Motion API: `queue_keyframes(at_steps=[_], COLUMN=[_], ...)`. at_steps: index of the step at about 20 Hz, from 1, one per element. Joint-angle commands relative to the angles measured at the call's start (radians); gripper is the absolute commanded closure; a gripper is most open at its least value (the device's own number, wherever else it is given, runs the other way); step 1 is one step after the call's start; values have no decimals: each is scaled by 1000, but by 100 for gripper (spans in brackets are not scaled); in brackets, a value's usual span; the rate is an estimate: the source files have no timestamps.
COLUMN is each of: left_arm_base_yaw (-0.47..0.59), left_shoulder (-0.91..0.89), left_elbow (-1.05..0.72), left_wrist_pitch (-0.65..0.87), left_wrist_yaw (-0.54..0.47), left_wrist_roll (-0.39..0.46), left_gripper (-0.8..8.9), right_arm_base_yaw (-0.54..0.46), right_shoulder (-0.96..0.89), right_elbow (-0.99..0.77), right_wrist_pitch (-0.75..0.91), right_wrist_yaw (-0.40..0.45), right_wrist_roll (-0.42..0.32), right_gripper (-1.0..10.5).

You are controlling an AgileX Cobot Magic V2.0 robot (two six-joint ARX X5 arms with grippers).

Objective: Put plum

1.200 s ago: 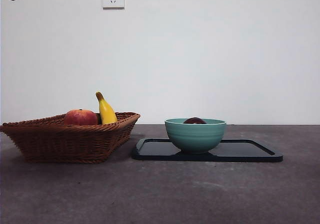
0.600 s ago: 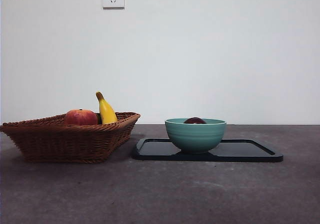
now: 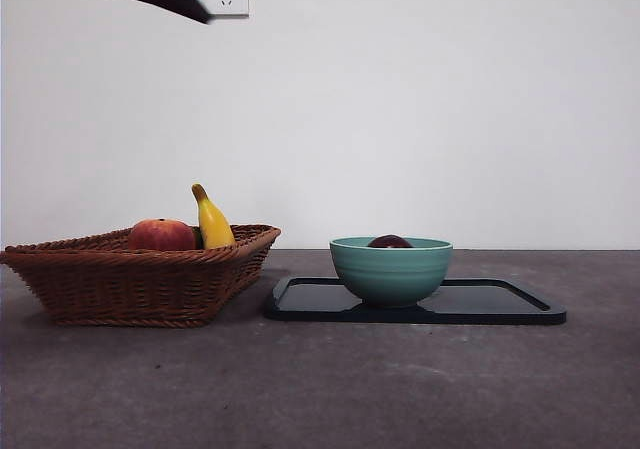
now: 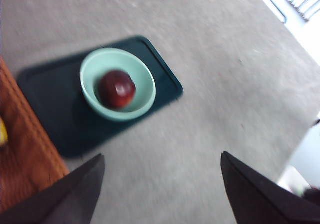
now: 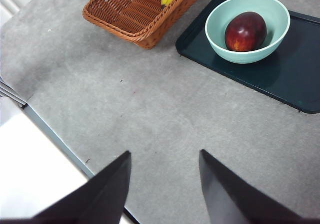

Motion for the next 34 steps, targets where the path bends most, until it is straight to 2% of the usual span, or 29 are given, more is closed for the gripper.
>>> queue_keyframes(at_steps=[1,7,13,23,34], left_arm_base_yaw=[-30,-84,-117,-163,-179], left_shoulder=[142,458,683,885,974], left_elbow=[134,397,593,632,632], left_wrist_pitch=[10,9,-1,8,7], left_wrist_yaw=[-36,-136,-205,-305,-314], left_wrist_roll=[-9,-9,3,62,71], left_gripper=[439,439,440,440,440], right_arm_base_yaw=[5,5,5,5,5], right_shoulder=[4,4,3,2,2], right_elbow=[10,10,10,10,10], right_wrist_pitch=[3,3,-44,-64,-65], right_wrist_yaw=[-2,-1,-1,0,0], right_wrist_roll=[22,31,36,36,36], right_gripper=[729,729,729,729,729])
